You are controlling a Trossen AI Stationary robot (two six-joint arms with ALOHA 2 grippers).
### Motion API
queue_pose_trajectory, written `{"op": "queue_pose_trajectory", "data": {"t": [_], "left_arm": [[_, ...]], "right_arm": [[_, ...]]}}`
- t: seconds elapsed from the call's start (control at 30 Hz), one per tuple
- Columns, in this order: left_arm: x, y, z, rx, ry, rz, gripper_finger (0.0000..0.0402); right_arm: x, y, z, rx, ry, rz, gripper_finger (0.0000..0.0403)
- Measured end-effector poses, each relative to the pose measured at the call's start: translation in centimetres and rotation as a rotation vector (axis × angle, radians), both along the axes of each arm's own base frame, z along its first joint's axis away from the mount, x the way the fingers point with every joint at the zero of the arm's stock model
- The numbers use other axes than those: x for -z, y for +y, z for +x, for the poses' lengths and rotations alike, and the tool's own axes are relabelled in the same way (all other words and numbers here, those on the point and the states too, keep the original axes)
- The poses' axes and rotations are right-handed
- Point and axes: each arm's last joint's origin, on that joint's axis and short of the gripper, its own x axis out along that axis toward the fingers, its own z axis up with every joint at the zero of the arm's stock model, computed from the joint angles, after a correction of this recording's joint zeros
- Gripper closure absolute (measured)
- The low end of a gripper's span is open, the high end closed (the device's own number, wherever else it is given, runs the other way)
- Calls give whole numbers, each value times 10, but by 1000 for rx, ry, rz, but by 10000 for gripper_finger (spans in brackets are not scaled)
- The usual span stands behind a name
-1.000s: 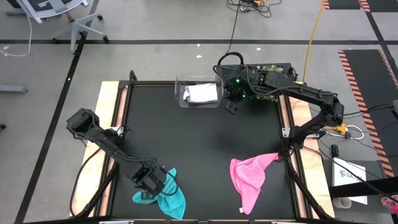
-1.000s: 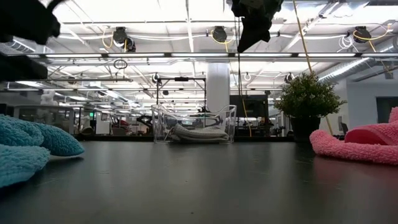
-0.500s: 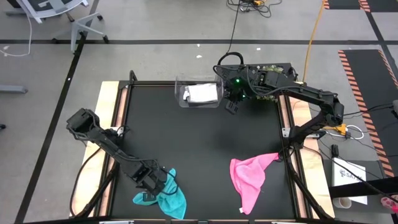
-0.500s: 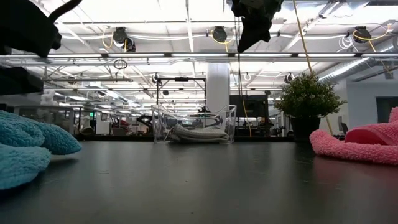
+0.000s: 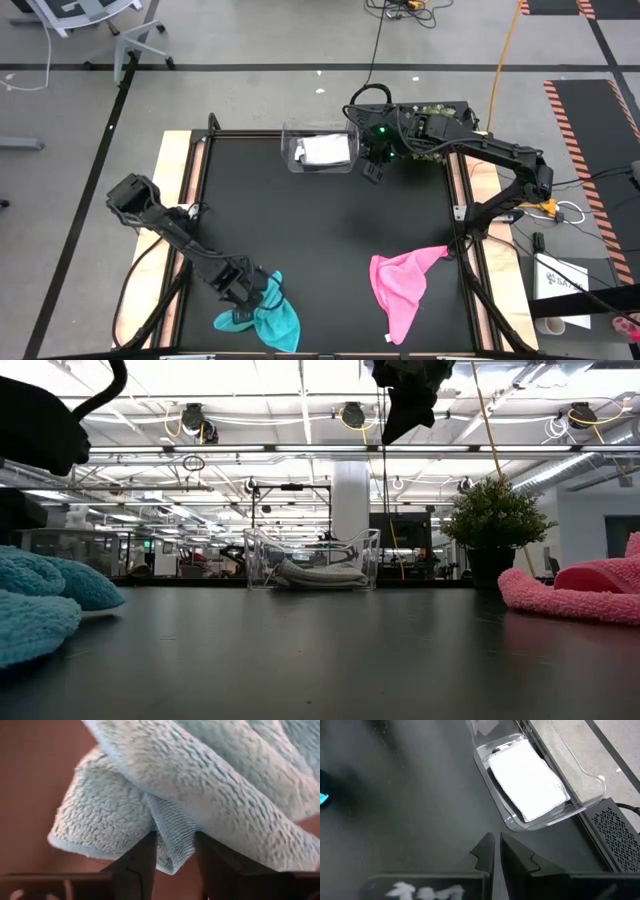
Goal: Fold microfiber towels
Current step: Fold the light blue microfiber cloth
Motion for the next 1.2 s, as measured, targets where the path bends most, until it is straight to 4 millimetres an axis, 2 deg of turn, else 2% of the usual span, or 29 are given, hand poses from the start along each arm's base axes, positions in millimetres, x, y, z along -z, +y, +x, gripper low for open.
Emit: {"op": "queue_pose_trajectory", "data": {"t": [0.07,0.17,0.23,0.33,0.43,0.57,0.67,0.83,0.93,1.07,1.2], "left_arm": [[0,3,2,-44,-6,13,303],[0,8,6,-82,-11,20,368],[0,13,9,-100,-13,19,391],[-8,22,14,-145,-62,38,396],[-25,34,16,-186,-144,57,398],[-62,57,12,-288,-330,97,399],[-94,76,5,-403,-533,161,399],[-146,103,-13,-628,-924,351,400],[-171,114,-21,-751,-1095,442,400],[-183,120,-20,-743,-1160,509,401],[-177,123,-11,-703,-1126,521,401]], "right_arm": [[0,0,0,0,0,0,380],[0,0,0,0,0,0,380],[0,0,0,0,0,0,380],[0,0,0,0,0,0,380],[0,0,0,10,-3,7,380],[0,0,0,14,-4,10,380],[0,0,0,14,-4,10,380],[0,0,0,15,-7,10,380],[-1,0,1,26,-26,12,380],[-2,-1,3,33,-45,14,380],[-2,-1,3,32,-51,14,380]]}}
